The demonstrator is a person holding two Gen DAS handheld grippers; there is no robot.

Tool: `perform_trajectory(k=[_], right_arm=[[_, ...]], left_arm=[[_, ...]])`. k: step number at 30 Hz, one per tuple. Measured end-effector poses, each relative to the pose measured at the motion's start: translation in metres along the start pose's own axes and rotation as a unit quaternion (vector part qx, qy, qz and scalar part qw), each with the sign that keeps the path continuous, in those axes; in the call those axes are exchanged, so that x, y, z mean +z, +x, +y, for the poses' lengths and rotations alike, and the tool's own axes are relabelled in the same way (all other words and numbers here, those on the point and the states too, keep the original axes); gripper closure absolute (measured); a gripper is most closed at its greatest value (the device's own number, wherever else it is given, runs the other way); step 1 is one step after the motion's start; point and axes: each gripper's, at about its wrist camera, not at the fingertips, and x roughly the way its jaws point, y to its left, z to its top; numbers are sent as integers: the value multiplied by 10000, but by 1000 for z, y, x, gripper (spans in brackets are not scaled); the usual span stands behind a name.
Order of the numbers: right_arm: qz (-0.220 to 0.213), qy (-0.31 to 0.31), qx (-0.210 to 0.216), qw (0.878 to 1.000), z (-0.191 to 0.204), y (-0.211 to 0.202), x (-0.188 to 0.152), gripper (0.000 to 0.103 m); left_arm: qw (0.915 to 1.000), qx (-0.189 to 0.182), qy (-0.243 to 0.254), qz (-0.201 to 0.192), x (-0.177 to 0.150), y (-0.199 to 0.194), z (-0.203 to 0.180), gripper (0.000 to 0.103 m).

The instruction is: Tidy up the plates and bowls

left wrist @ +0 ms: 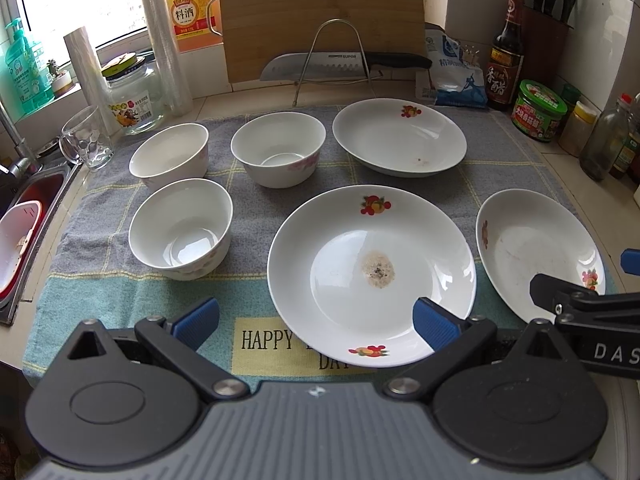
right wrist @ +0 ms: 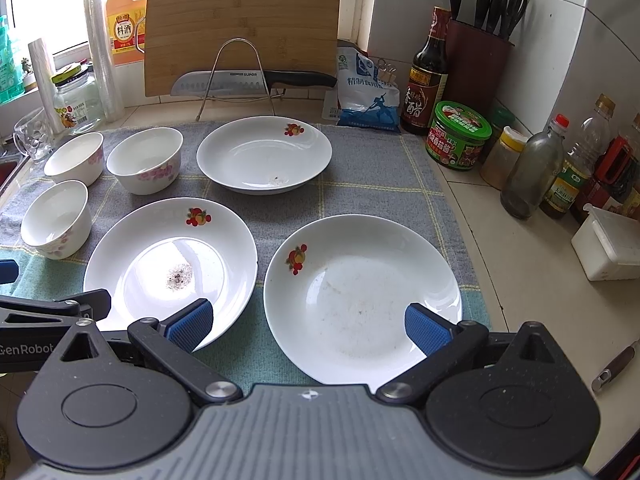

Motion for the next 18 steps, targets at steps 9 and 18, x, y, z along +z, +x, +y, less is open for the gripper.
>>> perform_trajectory(k=[9, 18], right_arm=[[-15, -5, 6, 10000, 0, -1, 2, 0], [-65, 1, 7, 10000, -1, -4, 2, 0]], left_arm=[[10000, 11, 11, -20, 3, -1, 1, 1], [10000, 15, 60, -71, 2, -3, 0, 1]])
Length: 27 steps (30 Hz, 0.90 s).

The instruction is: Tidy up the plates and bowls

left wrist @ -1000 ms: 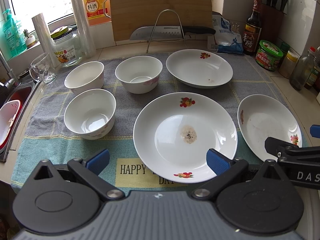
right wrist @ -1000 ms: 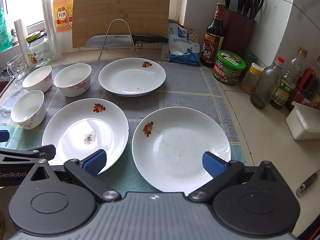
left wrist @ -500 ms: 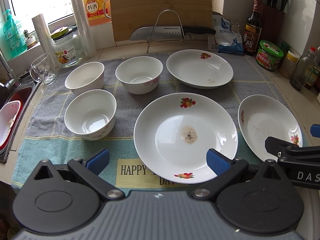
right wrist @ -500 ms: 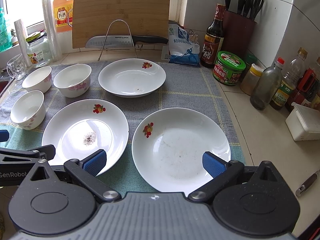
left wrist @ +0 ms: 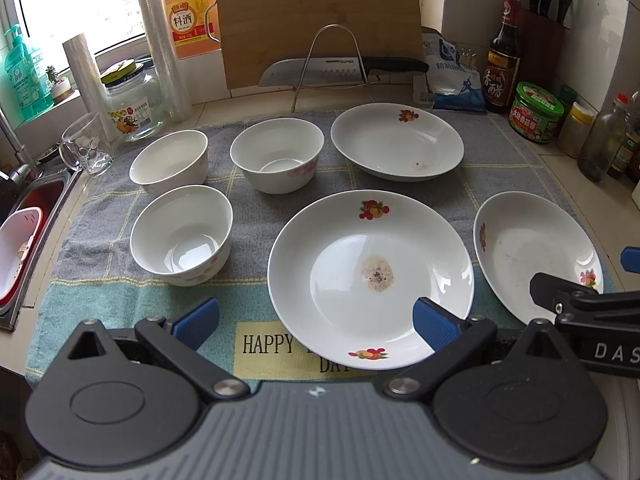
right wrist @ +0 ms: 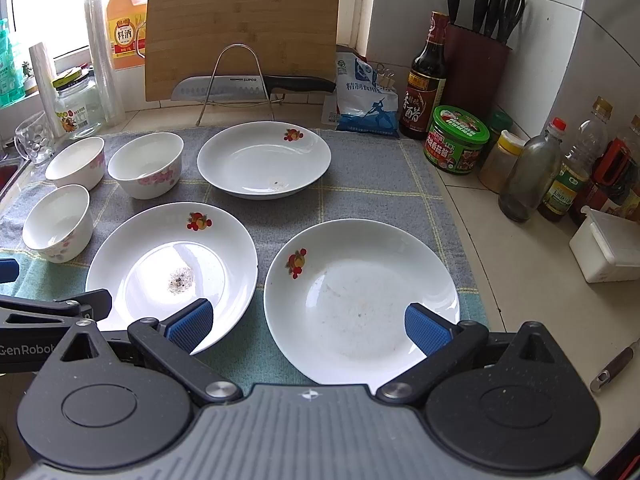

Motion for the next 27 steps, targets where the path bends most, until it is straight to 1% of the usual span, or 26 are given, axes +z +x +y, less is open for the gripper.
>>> perform_trajectory(k=[10, 14, 20, 24, 27], right_arm=[[-77, 42, 4, 10000, 3, -3, 1, 0], [-159, 95, -1, 9998, 5, -7, 1, 0], [-368, 170, -28, 9992, 13, -15, 0, 0], [-543, 224, -13, 9983, 20, -21, -1, 0], [-681, 239, -42, 9974, 26, -27, -4, 0]], left_arm=[[9999, -35, 60, -114, 0, -2, 3, 1], [9995, -106, 136, -281, 3, -5, 7, 1], [9982, -361, 206, -433, 6, -7, 18, 1], [9964, -464, 407, -581, 7, -9, 25, 1], [9944, -632, 468, -700, 6, -13, 36, 1]])
